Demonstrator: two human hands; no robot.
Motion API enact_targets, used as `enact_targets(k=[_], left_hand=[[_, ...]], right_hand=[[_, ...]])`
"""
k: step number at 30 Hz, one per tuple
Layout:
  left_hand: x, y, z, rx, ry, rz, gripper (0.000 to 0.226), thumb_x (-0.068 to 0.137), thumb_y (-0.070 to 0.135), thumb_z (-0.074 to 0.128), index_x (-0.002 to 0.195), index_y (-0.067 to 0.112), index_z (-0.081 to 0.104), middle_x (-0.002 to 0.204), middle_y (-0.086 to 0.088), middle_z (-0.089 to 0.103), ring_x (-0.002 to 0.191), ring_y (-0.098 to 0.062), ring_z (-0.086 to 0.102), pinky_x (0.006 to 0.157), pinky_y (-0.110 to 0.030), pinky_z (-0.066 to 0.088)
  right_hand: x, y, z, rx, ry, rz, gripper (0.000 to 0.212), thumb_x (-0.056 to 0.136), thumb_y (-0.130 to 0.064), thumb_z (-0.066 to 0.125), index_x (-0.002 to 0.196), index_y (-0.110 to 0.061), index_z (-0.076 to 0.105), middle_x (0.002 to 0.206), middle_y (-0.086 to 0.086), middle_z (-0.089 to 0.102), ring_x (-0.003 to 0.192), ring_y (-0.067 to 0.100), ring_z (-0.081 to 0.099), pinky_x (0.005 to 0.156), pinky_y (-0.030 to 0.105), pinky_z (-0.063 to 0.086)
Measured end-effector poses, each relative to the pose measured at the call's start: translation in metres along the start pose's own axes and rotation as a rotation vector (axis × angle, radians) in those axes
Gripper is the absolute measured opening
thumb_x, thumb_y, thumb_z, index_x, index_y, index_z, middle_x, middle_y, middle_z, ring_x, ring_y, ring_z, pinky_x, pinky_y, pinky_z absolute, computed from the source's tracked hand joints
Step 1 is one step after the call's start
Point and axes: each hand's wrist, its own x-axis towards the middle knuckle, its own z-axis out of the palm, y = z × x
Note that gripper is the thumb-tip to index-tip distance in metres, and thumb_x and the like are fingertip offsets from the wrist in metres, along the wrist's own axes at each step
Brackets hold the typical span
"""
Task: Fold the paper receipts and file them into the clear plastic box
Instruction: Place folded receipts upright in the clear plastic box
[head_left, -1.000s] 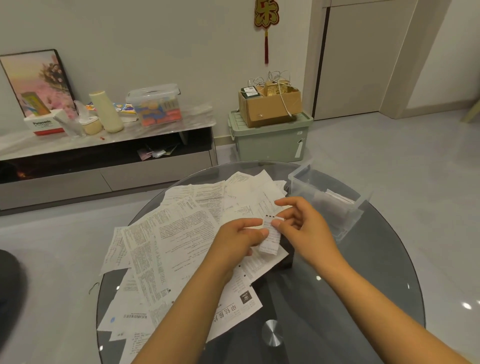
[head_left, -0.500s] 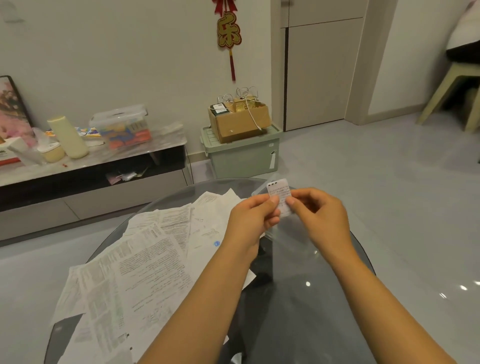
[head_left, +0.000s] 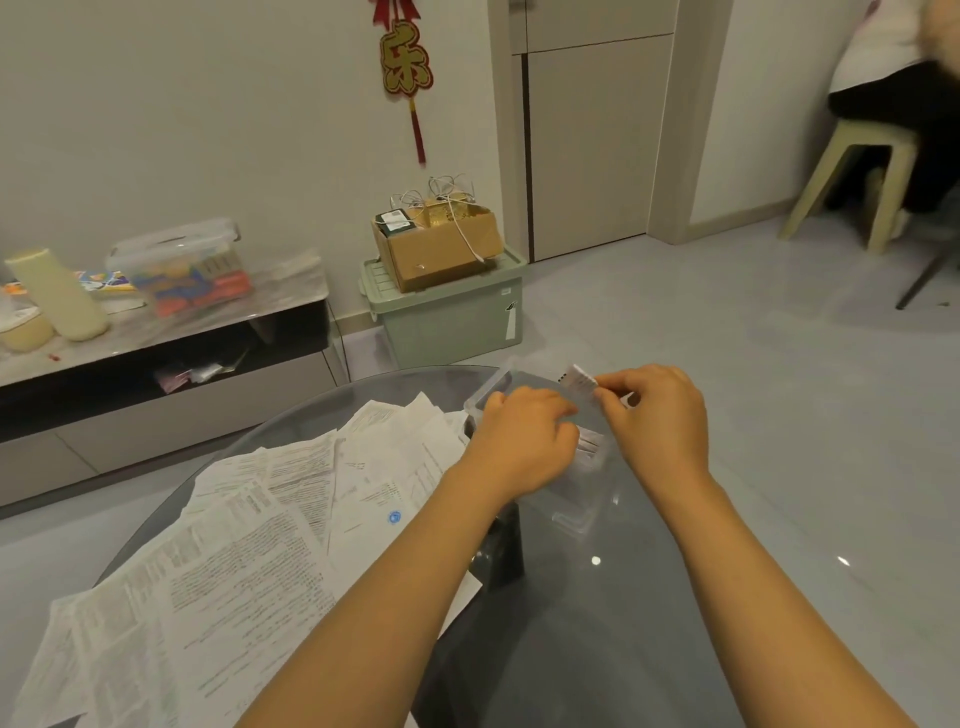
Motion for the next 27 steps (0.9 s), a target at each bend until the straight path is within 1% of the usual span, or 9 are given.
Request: enact_targets(k=[3,5,7,12,14,16,19,24,27], left_hand=[[0.011,-0.001,0.001,0.100,-0.109,0.008,0.064,0.078,0.033,0.016,0.119,0.018,0.062,0.123,-0.001,0.060,0.114,-0.021,0.046,0.102,-0.039,0.026],[0.016,-0.002,0.001,0.164,-0.159,-0.012,0.053,0.082,0.032,0.016,0.093,0.012,0.063,0.085,-0.004,0.060,0.089,-0.021,0.045,0.098,-0.041,0.031],[0.018,-0.004,0.004,0.148,-0.169,-0.041,0.046,0.081,0.032,0.015,0.074,0.009,0.054,0.067,-0.003,0.050,0.075,-0.021,0.044,0.096,-0.042,0.032],[0.019,-0.010,0.012,0.029,-0.100,-0.062,0.067,0.074,0.034,0.010,0.105,0.012,0.066,0.104,-0.008,0.068,0.096,-0.026,0.058,0.092,-0.036,0.033],[0.021,-0.009,0.009,-0.017,-0.128,-0.089,0.068,0.073,0.034,0.011,0.107,0.011,0.065,0.109,-0.009,0.067,0.098,-0.028,0.058,0.091,-0.039,0.038],[0.023,-0.008,0.005,-0.074,-0.179,-0.124,0.067,0.071,0.034,0.013,0.105,0.009,0.065,0.110,-0.010,0.066,0.099,-0.029,0.058,0.089,-0.039,0.040],[0.024,-0.008,-0.001,-0.156,-0.221,-0.152,0.061,0.074,0.033,0.018,0.105,0.012,0.067,0.114,-0.007,0.065,0.103,-0.027,0.057,0.093,-0.041,0.041],[0.024,-0.009,-0.005,-0.312,-0.185,-0.191,0.043,0.094,0.017,0.028,0.116,0.019,0.065,0.129,-0.002,0.058,0.116,-0.022,0.053,0.101,-0.042,0.040],[0.026,-0.011,-0.001,-0.262,-0.171,-0.193,0.041,0.090,0.024,0.026,0.102,0.016,0.064,0.115,-0.004,0.062,0.105,-0.022,0.055,0.097,-0.043,0.044]], right_hand=[[-0.002,-0.003,0.004,-0.073,-0.044,-0.015,0.014,0.083,-0.013,0.066,0.092,-0.014,0.076,0.086,0.007,0.071,0.088,0.027,0.055,0.074,0.032,0.043],[-0.003,-0.003,0.007,-0.129,-0.108,0.004,0.018,0.084,-0.009,0.062,0.095,-0.014,0.075,0.089,0.008,0.071,0.092,0.028,0.055,0.079,0.036,0.045],[0.000,-0.005,0.007,-0.218,-0.168,0.024,0.024,0.085,-0.008,0.056,0.099,-0.018,0.075,0.091,0.007,0.071,0.097,0.026,0.051,0.081,0.031,0.041],[0.018,-0.021,0.001,-0.624,-0.310,-0.008,0.021,0.087,-0.014,0.053,0.091,-0.025,0.070,0.072,-0.005,0.054,0.101,0.020,0.045,0.085,0.027,0.029],[0.019,-0.028,0.002,-0.738,-0.382,-0.013,0.016,0.087,-0.016,0.052,0.075,-0.022,0.060,0.070,-0.006,0.052,0.103,0.018,0.045,0.089,0.028,0.027],[0.020,-0.033,0.004,-0.798,-0.428,-0.015,0.029,0.087,-0.017,0.051,0.061,-0.020,0.038,0.063,-0.004,0.042,0.104,0.018,0.046,0.091,0.028,0.027],[0.023,-0.036,0.004,-0.856,-0.471,-0.077,0.033,0.087,-0.016,0.048,0.060,-0.019,0.030,0.063,-0.004,0.039,0.105,0.018,0.046,0.094,0.029,0.027],[0.026,-0.035,0.004,-0.919,-0.537,-0.176,0.012,0.086,-0.015,0.046,0.077,-0.017,0.054,0.078,-0.002,0.039,0.111,0.022,0.040,0.096,0.031,0.025],[0.029,-0.031,0.005,-0.934,-0.540,-0.163,0.019,0.085,-0.015,0.047,0.096,-0.020,0.062,0.100,0.000,0.048,0.113,0.022,0.036,0.095,0.032,0.026]])
